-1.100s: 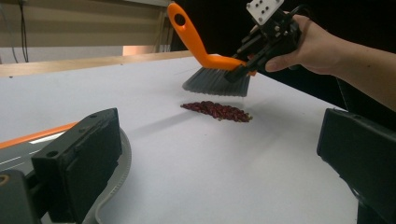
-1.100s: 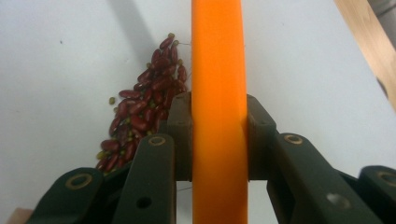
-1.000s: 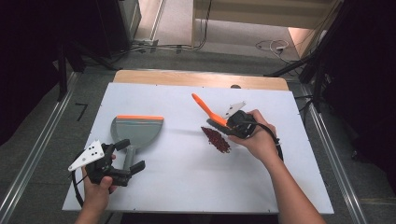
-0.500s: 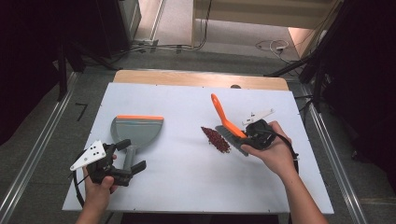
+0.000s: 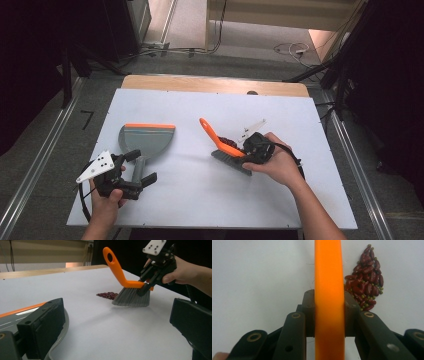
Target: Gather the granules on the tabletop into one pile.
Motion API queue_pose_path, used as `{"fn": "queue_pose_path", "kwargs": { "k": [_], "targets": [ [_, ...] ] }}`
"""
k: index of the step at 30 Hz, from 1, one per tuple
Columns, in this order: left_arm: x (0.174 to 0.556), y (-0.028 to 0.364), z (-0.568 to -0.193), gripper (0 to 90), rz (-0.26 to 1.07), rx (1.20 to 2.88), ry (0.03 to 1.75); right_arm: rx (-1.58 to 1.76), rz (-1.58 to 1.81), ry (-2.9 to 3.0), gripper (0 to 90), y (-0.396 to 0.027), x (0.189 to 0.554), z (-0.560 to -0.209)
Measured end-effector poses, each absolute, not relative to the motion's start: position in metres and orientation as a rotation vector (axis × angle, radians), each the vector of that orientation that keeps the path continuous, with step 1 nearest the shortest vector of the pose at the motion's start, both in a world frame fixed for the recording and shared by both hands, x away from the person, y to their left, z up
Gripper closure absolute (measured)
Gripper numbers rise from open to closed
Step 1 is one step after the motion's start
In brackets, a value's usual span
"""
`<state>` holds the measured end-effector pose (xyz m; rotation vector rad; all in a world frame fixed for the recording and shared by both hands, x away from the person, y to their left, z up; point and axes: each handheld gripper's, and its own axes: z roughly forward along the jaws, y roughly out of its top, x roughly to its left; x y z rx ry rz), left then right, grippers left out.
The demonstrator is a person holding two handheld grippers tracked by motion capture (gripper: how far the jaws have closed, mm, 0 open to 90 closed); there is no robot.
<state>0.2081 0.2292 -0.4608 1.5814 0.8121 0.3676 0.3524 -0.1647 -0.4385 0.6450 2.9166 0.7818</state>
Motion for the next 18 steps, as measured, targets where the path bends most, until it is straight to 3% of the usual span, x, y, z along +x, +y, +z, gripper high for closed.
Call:
{"fn": "queue_pose_path", "kwargs": {
  "k": [8,18],
  "targets": [
    [0.208,0.229,-0.461,1.0,0.366,1.581,0.811,0.638,0.691,2.927,68.1,-0.159,0.379,-0.439],
    [0.208,0.230,-0.461,1.0,0.365,1.580,0.813,0.640,0.715,2.936,68.1,-0.155,0.387,-0.434]
  ]
}}
